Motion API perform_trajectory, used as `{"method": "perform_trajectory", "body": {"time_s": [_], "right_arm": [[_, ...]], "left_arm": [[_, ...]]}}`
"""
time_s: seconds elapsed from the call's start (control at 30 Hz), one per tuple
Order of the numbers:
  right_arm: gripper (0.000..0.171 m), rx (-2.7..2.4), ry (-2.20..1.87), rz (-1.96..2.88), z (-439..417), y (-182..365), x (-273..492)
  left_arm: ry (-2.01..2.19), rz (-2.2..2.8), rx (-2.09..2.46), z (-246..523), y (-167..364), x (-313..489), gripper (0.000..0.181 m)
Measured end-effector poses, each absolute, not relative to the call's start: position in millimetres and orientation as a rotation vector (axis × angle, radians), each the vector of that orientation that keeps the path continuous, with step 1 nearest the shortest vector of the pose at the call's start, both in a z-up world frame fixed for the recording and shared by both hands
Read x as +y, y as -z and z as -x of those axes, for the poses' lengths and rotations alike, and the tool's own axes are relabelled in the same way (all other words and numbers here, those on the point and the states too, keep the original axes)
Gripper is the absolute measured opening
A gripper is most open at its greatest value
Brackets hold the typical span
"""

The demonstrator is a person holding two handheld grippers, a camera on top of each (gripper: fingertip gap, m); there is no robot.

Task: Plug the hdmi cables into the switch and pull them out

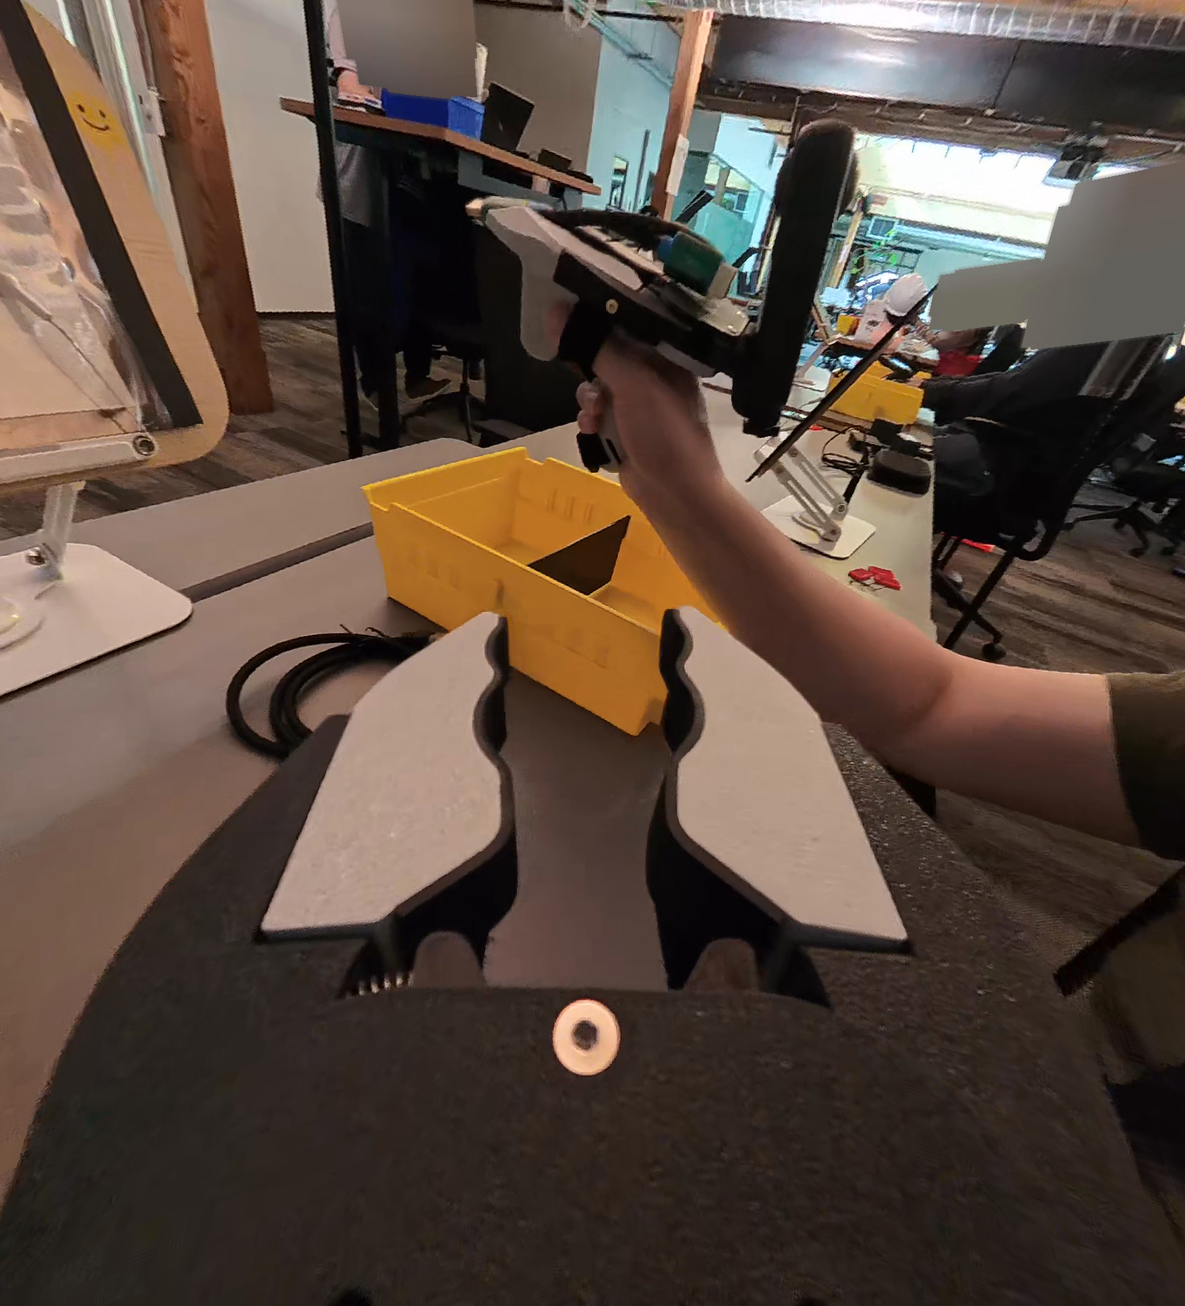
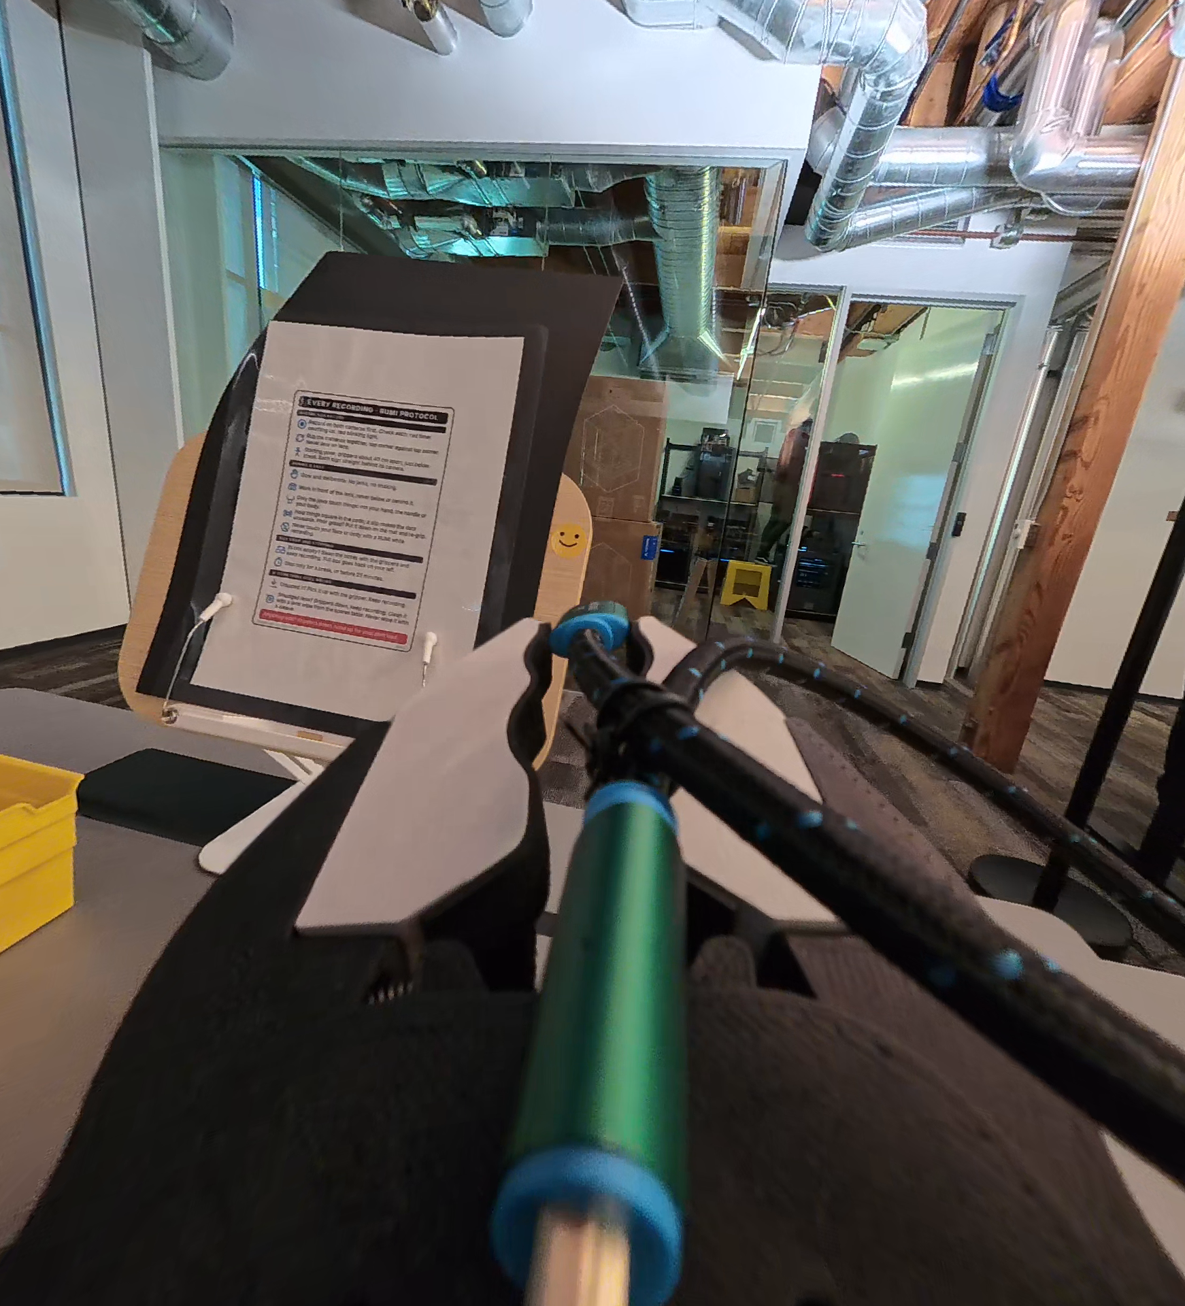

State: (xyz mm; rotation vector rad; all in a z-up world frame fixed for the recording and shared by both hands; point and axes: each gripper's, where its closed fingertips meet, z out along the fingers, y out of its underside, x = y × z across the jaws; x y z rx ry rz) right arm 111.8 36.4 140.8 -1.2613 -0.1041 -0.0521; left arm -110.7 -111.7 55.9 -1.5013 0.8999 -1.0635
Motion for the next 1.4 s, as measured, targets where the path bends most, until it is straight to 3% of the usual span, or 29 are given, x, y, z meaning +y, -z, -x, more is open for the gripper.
{"method": "perform_trajectory", "body": {"time_s": [0.47, 0.53, 0.67, 0.9, 0.97, 1.23, 1.4], "right_arm": [[0.019, -0.061, 0.020, 1.289, -128, -133, 44], [0.020, -0.070, 0.012, 1.276, -128, -137, 42], [0.020, -0.095, -0.003, 1.240, -131, -151, 34], [0.019, -0.141, -0.078, 1.218, -129, -168, 21], [0.019, -0.163, -0.083, 1.212, -126, -172, 17], [0.019, -0.276, 0.029, 1.161, -107, -184, 5], [0.021, -0.325, 0.056, 1.139, -97, -188, 1]], "left_arm": [[0.571, 1.501, 0.945, 117, -23, -72, 0.046], [0.402, 1.476, 1.014, 119, -15, -60, 0.055], [0.186, 1.473, 1.367, 109, 21, -49, 0.056], [0.226, 1.701, 1.790, 101, 69, -20, 0.055], [0.293, 1.816, 1.846, 100, 81, -18, 0.039], [0.182, 2.016, 1.958, 117, 127, -14, 0.069], [0.050, 1.985, 1.955, 116, 133, -5, 0.058]]}}
